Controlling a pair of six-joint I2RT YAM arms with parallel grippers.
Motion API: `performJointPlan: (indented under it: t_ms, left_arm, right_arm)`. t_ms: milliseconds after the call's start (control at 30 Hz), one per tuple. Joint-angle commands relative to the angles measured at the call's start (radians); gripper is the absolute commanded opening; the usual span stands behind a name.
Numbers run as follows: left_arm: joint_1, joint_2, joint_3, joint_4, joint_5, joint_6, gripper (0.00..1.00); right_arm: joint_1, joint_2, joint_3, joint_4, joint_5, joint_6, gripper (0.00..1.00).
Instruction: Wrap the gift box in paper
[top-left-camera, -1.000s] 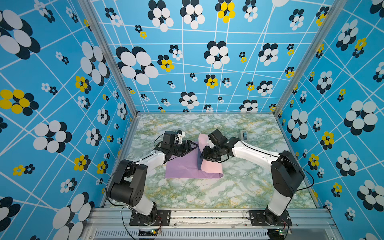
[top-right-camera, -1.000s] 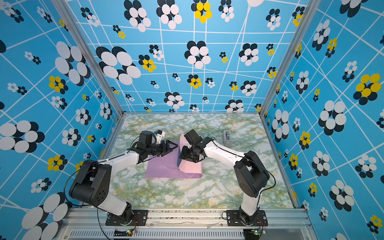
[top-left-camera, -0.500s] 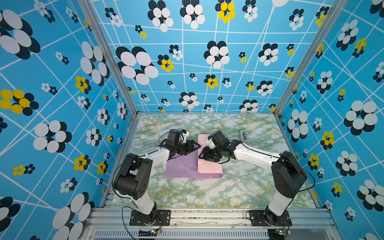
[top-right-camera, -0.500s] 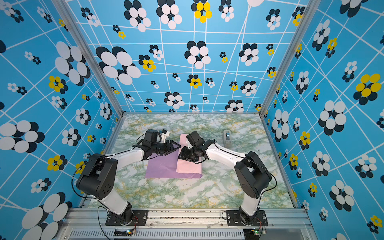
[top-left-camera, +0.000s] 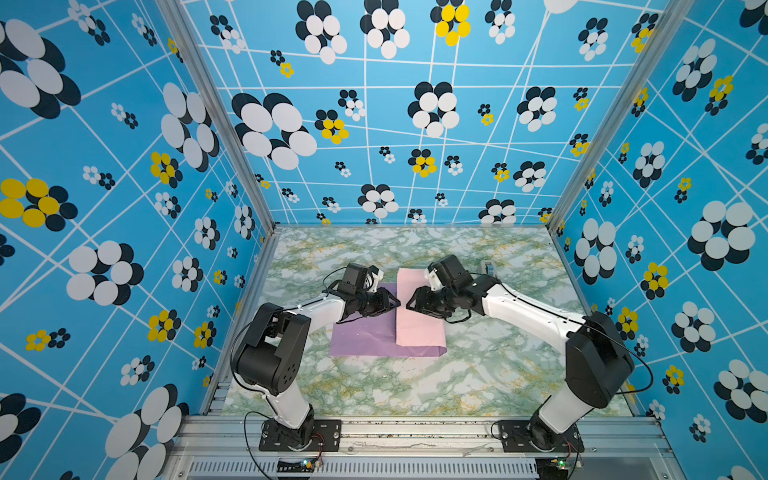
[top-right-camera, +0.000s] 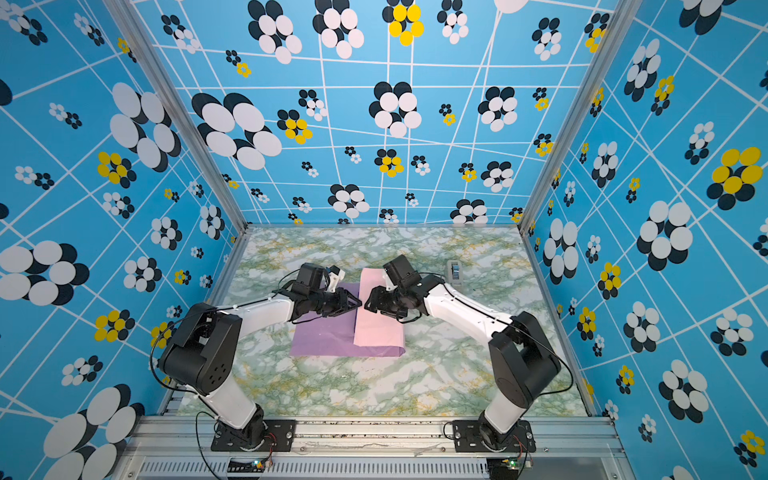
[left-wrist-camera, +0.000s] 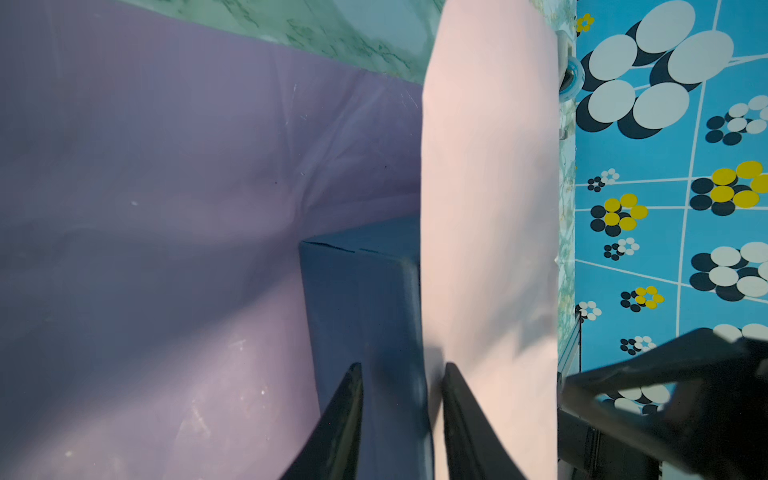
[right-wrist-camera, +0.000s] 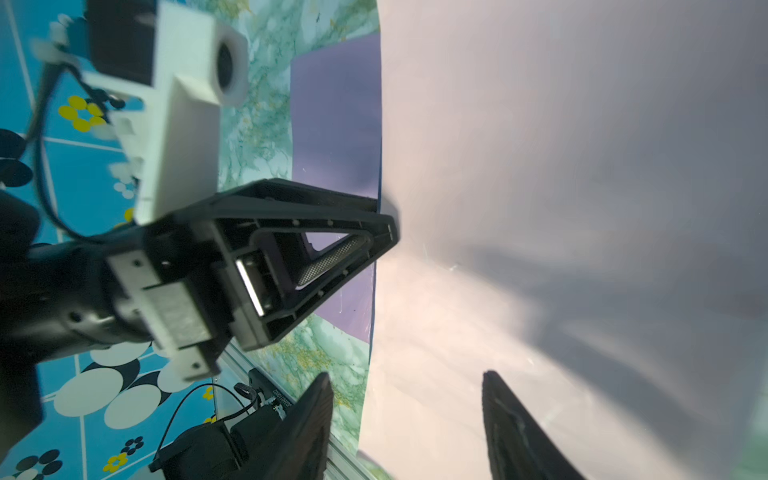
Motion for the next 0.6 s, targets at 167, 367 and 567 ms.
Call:
performJointPlan:
  t_ms: [167,367,567]
  left_arm:
    - [0.000,0.007,-0.008,-0.066,-0.052,0.025,0.33]
    - [0.001,-0.010,-0.013,-0.054,-0.049,0.006,0.34]
    - [0.001,-0.038,-0.003,-0.031,-0.017,-0.031,0.55]
  right_arm:
    - [-0.102,0.001,-0.032,-0.251,0.102,-0.079,0.62]
    - [-0.086,0.102,-0.022,-0.158,0.014,-0.060,0.57]
    - [-0.071,0.147,-0.018,-0.152,0.036,-0.064,0.48]
